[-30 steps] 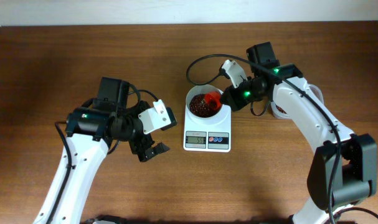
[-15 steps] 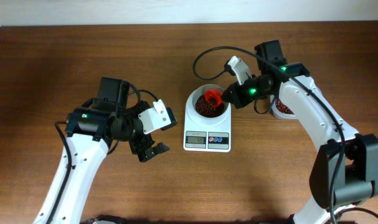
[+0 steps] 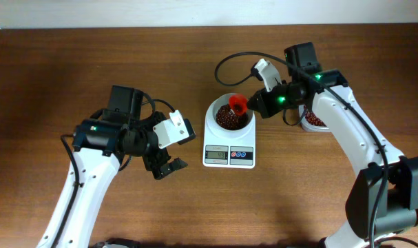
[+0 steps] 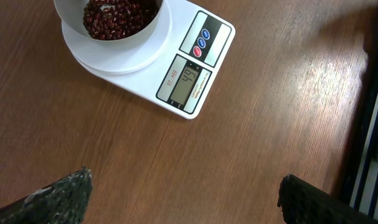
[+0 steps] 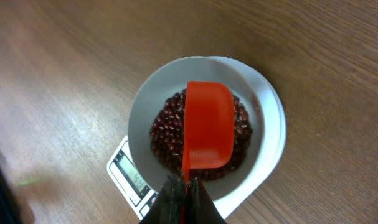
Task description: Scoop and weigh 50g on scale
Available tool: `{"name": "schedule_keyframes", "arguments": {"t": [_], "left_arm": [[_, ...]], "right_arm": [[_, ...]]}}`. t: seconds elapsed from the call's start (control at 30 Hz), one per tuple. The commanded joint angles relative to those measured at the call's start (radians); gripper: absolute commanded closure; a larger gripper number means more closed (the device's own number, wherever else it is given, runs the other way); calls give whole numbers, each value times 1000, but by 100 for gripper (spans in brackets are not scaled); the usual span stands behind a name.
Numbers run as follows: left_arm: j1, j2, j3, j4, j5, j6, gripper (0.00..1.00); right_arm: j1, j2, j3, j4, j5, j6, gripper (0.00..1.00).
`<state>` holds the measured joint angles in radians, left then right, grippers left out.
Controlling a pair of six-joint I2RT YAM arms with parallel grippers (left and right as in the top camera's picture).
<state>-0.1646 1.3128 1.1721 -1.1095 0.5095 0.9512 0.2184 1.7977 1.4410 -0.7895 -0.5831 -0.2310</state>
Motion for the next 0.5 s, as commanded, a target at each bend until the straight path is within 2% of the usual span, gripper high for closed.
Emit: {"name": "schedule_keyframes", "arguments": {"t": [0.0, 0.03, 0.07, 0.1, 0.17, 0.2, 0.23, 0.27, 0.3, 0.33, 0.37, 0.4, 0.47], "left_arm": [[-4, -2, -3, 1, 18, 16, 1], [-4, -2, -3, 2, 18, 16, 1], [-3, -2, -3, 1, 18, 16, 1], [-4, -2, -3, 1, 18, 15, 1], [-4, -2, -3, 1, 18, 16, 1], [-4, -2, -3, 2, 18, 16, 1], [-4, -2, -3, 1, 18, 16, 1], [-3, -2, -3, 2, 18, 16, 1], [-4, -2, -3, 1, 18, 16, 1], [-4, -2, -3, 1, 18, 15, 1], [-4, -2, -3, 1, 18, 16, 1], [-4, -2, -3, 1, 18, 16, 1], [-4, -2, -3, 2, 18, 16, 1]], "right_arm": [[4, -25, 18, -3, -34, 29, 96], [4, -25, 18, 5, -37, 4, 96], [4, -25, 18, -2, 49, 67, 96], [4, -28, 18, -2, -105, -5, 96], [5, -26, 18, -10, 26, 56, 96], [5, -29, 18, -10, -135, -23, 96], [5, -28, 18, -19, -25, -15, 96], [5, -28, 18, -32, 92, 65, 96], [5, -30, 18, -29, -83, -26, 96], [5, -27, 18, -36, 43, 32, 96], [5, -27, 18, -38, 60, 60, 96], [5, -28, 18, -27, -6, 60, 96], [4, -28, 18, -26, -8, 60, 96]]}}
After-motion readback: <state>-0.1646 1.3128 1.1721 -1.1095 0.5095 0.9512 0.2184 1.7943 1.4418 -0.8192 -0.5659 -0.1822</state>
